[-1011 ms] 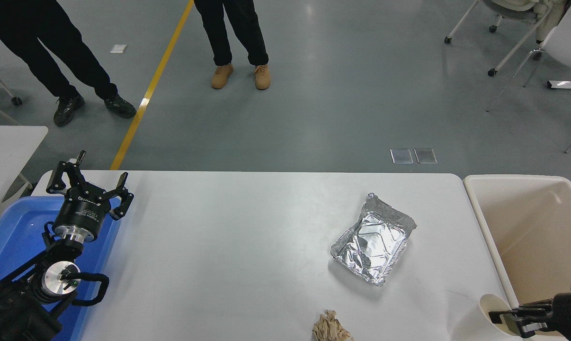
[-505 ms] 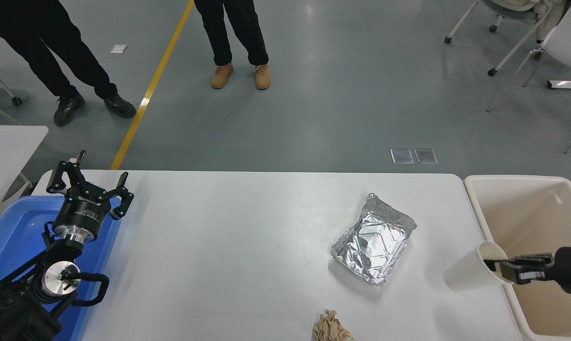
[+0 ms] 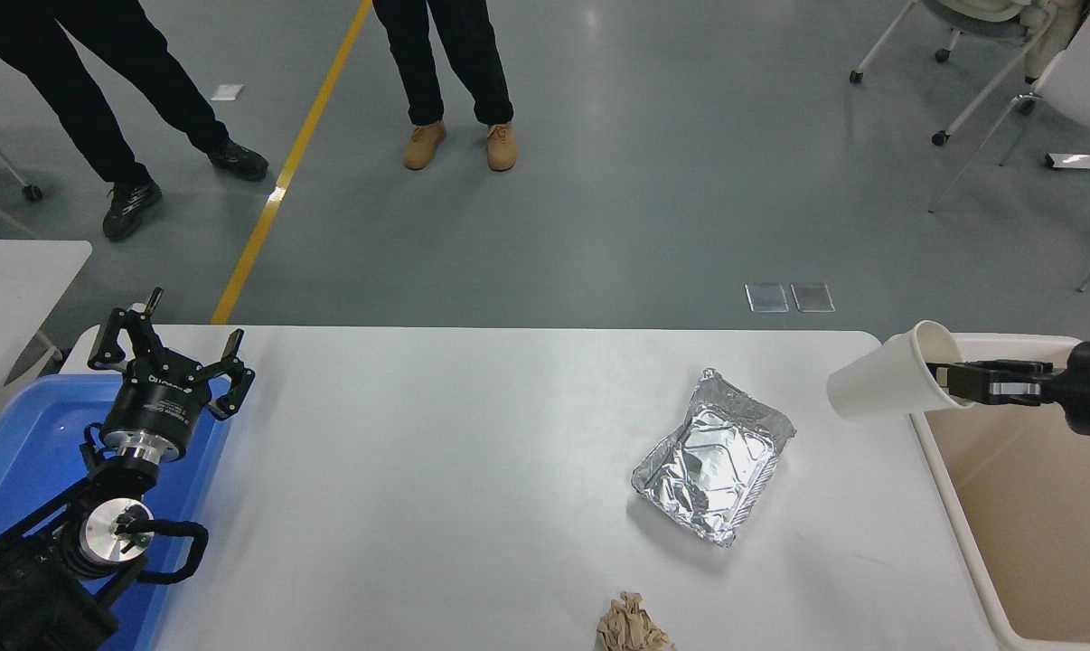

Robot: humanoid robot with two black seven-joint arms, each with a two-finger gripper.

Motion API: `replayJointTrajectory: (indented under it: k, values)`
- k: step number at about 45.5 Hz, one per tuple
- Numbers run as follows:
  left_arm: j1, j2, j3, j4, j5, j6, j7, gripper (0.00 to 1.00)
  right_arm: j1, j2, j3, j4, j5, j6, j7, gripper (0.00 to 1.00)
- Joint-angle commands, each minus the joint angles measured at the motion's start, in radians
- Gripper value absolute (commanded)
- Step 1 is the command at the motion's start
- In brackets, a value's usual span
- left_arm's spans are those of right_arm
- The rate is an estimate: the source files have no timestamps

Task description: Clean the table surface

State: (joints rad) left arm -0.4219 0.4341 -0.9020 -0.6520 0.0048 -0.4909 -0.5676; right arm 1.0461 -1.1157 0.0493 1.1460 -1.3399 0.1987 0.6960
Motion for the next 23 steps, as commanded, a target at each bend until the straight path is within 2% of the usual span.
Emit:
replayJointTrajectory:
  k: [1,13,23]
  values:
    - [0.0,0.0,0.0,0.0,0.001,0.0,0.0,0.99,0.037,0.0,-0.003,-0.094,0.108,0.018,-0.003,0.0]
    - [0.0,0.0,0.0,0.0,0.001,0.0,0.0,0.99,0.017,0.013,-0.023,-0.259,0.22,0.044,-0.001,0.0]
    - [0.0,0.0,0.0,0.0,0.0,0.0,0.0,0.99,-0.07,0.014,-0.023,-0.391,0.339,0.045,0.0,0.0]
